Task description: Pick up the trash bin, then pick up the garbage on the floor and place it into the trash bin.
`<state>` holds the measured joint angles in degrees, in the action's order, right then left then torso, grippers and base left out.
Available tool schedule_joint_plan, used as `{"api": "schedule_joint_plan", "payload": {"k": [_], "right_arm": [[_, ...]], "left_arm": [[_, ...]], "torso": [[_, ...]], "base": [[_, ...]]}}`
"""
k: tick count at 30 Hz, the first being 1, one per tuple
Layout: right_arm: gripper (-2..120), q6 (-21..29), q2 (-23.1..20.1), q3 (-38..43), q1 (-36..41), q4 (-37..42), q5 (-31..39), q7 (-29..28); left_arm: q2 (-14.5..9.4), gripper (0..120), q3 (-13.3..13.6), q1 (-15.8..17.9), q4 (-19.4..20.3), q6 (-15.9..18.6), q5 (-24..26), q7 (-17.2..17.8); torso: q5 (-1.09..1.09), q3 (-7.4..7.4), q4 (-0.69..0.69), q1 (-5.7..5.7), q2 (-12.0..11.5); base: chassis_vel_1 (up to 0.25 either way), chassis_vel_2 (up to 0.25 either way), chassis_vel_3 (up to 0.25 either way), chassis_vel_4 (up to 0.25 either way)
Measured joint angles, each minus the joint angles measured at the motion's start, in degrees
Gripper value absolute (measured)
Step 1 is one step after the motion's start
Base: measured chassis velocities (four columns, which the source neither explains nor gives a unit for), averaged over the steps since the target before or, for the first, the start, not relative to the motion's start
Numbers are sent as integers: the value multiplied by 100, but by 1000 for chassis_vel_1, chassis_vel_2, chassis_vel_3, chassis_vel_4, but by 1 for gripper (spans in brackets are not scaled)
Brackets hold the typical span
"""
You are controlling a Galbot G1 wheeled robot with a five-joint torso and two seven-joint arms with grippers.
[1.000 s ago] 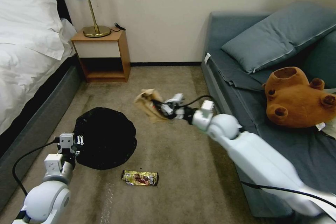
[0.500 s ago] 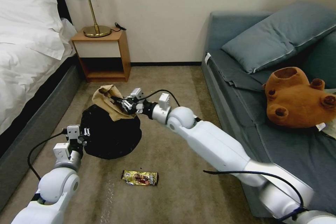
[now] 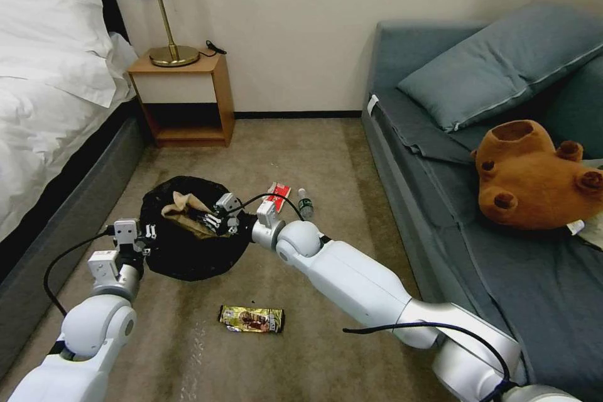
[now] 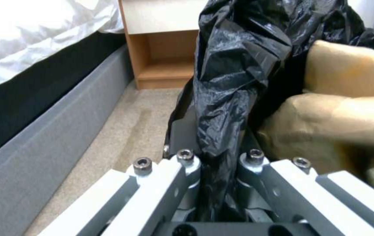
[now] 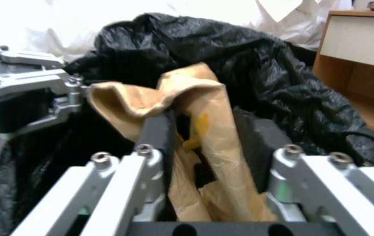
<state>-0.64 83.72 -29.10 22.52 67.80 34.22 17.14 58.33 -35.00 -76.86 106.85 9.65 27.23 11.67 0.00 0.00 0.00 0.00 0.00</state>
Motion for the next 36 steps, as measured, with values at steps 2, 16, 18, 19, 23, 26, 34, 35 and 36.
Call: {"api": "schedule_joint_plan", "payload": {"k": [2,16,18,19,23,26,34,35,36], "right_arm": [[40,45,-39,-34,7,103,10,-32],[88,397,-488,-9,44,637,-96,18],[98,432,-680,76,115,785,-118,45],[98,432,-680,76,115,785,-118,45],[100,513,-965,298,259,1006,-117,64],[100,513,-1104,360,331,1067,-142,109],[100,534,-1476,502,746,1251,-372,354],[100,534,-1532,503,823,1253,-466,427],[100,533,-1543,500,918,1231,-593,498]], "left_arm": [[0,5,-15,-29,0,-10,-6,-13],[-123,5,-487,-401,-173,-210,-144,-84],[-161,5,-586,-456,-250,-240,-144,-114],[-161,5,-586,-456,-250,-240,-144,-114],[-206,5,-745,-558,-263,-291,-146,-135],[-207,5,-786,-583,-265,-295,-144,-139],[-361,5,-1040,-686,-260,-303,-118,-146],[-400,5,-1106,-722,-258,-305,-115,-150],[-444,5,-1186,-777,-255,-305,-111,-171]], "torso": [[0,0,-1,0,0],[1,0,-1,0,1],[0,0,-1,0,1],[0,0,-1,0,1],[1,0,0,0,1],[1,0,-1,0,1],[1,0,-1,0,1],[1,0,-2,0,1],[2,0,-1,0,1]], "base": [[0,0,0,0],[0,0,0,0],[0,0,0,0],[0,0,0,0],[0,0,0,0],[0,0,0,0],[0,0,0,0],[0,0,0,0],[0,0,0,0]]}}
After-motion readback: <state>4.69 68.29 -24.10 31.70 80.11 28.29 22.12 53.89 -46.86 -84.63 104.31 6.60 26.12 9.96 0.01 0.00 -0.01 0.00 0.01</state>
